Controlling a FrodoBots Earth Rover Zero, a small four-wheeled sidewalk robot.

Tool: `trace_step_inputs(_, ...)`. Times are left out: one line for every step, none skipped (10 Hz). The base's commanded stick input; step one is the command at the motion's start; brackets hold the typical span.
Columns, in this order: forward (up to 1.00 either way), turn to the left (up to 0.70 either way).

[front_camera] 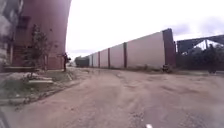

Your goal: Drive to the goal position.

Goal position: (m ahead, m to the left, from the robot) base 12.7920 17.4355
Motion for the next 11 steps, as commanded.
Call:
trace_step_inputs(0.30, 0.00)
trace_step_inputs(0.30, 0.00)
trace_step_inputs(0.30, 0.00)
trace_step_inputs(0.30, 0.00)
trace_step_inputs(0.30, 0.00)
trace_step_inputs(0.30, 0.00)
trace_step_inputs(0.30, 0.00)
trace_step_inputs(0.30, 0.00)
trace_step_inputs(0.30, 0.00)
trace_step_inputs(0.30, 0.00)
trace_step_inputs(0.30, 0.00)
